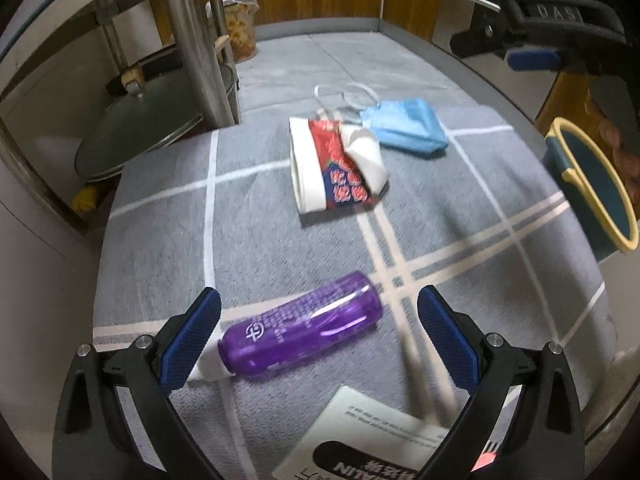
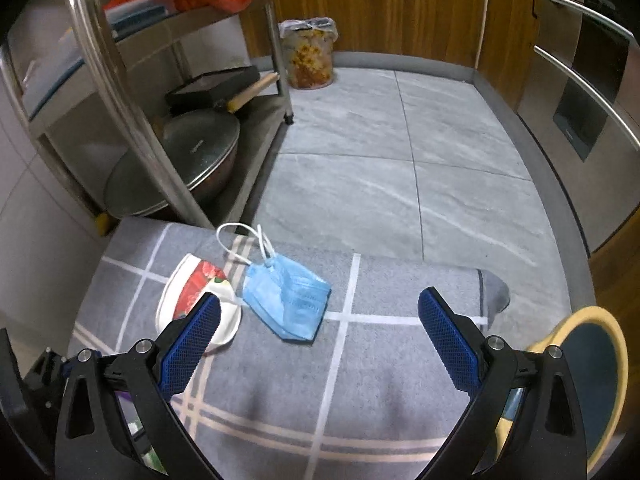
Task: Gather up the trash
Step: 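Grasp the purple spray bottle with the left tool, then grasp the blue face mask with the right tool while the left tool lifts the bottle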
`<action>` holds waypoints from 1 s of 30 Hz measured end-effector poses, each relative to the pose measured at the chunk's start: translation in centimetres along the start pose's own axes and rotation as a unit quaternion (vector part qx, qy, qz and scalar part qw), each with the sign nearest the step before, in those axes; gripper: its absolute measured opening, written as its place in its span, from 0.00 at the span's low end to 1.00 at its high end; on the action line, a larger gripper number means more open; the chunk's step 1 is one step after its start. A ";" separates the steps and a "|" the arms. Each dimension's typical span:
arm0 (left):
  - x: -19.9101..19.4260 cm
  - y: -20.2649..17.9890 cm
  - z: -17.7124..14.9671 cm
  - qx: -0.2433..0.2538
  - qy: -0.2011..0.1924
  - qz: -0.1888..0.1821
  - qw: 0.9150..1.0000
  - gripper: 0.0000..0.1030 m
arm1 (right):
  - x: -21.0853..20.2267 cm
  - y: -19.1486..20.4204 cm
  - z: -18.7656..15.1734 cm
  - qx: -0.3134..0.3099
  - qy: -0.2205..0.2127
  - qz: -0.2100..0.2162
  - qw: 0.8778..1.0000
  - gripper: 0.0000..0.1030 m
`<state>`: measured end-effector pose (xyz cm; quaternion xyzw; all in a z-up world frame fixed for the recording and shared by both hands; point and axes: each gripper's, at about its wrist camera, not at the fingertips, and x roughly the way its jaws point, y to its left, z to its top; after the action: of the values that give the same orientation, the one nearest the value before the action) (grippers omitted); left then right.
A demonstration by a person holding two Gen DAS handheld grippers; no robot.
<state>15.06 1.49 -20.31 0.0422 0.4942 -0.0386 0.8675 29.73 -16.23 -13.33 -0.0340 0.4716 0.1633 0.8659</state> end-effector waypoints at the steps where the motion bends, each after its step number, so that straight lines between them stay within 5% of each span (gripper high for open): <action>1: 0.2 0.0 -0.2 0.005 0.005 0.002 1.000 0.93 | 0.2 -0.1 0.1 0.003 0.001 0.001 1.000 0.95; 9: 2.0 -0.2 -1.2 0.052 0.040 0.022 0.998 0.76 | 1.3 -0.2 0.6 0.010 0.001 0.005 1.000 0.95; 12: 1.9 0.3 -1.1 0.040 0.038 0.009 0.998 0.64 | 1.8 -0.1 0.7 0.008 0.005 0.003 1.000 0.95; 14: 1.7 0.5 -0.9 0.037 0.040 -0.005 0.999 0.45 | 2.4 -0.2 0.7 0.010 0.010 0.004 1.000 0.93; 16: 1.7 0.3 -0.8 0.039 0.041 -0.012 0.998 0.41 | 3.1 -0.3 0.7 0.017 0.018 0.007 1.000 0.93; 21: 1.5 -0.8 -1.0 0.067 0.038 -0.011 0.997 0.36 | 5.4 -0.2 0.3 0.023 0.047 -0.003 0.999 0.87; 23: 1.4 -1.1 -1.0 0.073 0.036 -0.011 0.997 0.35 | 6.1 -0.1 0.1 0.026 0.061 -0.004 0.998 0.73; 30: 1.4 -2.6 -0.9 0.104 0.028 -0.013 0.994 0.34 | 8.4 0.5 -0.8 0.037 0.096 0.015 0.995 0.57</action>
<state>14.73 -1.01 -22.06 0.1272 0.5125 -0.0997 0.8433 33.16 -13.78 -20.64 -0.0103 0.5588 0.1550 0.8146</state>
